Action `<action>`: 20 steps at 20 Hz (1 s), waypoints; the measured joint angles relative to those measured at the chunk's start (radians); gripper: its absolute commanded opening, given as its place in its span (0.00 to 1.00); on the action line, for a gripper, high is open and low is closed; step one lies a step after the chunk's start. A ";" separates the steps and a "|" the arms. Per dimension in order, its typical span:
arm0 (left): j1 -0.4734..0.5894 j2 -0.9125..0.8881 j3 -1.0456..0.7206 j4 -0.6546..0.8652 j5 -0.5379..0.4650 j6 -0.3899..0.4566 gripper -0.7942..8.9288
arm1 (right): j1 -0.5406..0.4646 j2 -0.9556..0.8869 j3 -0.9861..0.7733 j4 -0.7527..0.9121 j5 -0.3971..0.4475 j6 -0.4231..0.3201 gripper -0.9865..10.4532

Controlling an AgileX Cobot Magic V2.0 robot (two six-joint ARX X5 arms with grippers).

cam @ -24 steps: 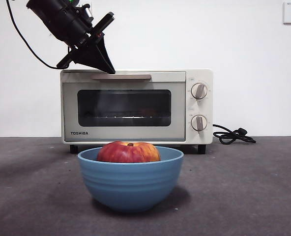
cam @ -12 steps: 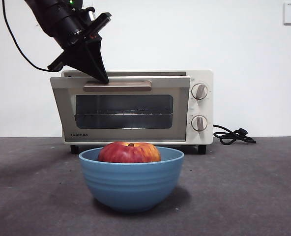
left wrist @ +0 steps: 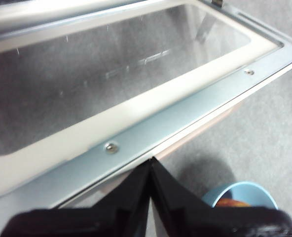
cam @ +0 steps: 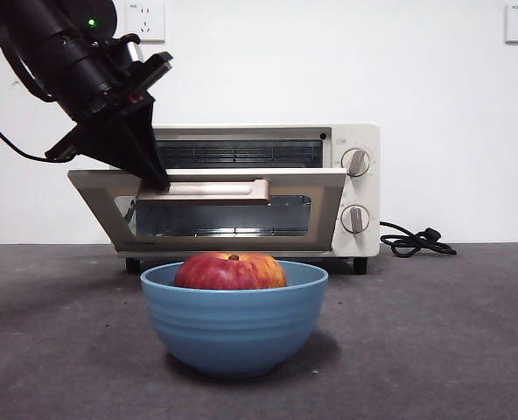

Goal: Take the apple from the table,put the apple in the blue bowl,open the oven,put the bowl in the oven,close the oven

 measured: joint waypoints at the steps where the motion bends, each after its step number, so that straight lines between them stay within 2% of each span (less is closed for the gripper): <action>1: -0.004 0.000 0.000 0.000 -0.004 -0.003 0.08 | 0.000 0.000 0.000 0.000 0.003 0.000 0.08; 11: -0.050 0.001 -0.127 0.081 -0.046 -0.030 0.08 | 0.000 0.000 0.000 -0.002 0.019 0.001 0.08; 20: -0.063 0.000 -0.129 0.042 -0.056 -0.029 0.08 | 0.000 0.000 0.000 -0.026 0.043 0.001 0.08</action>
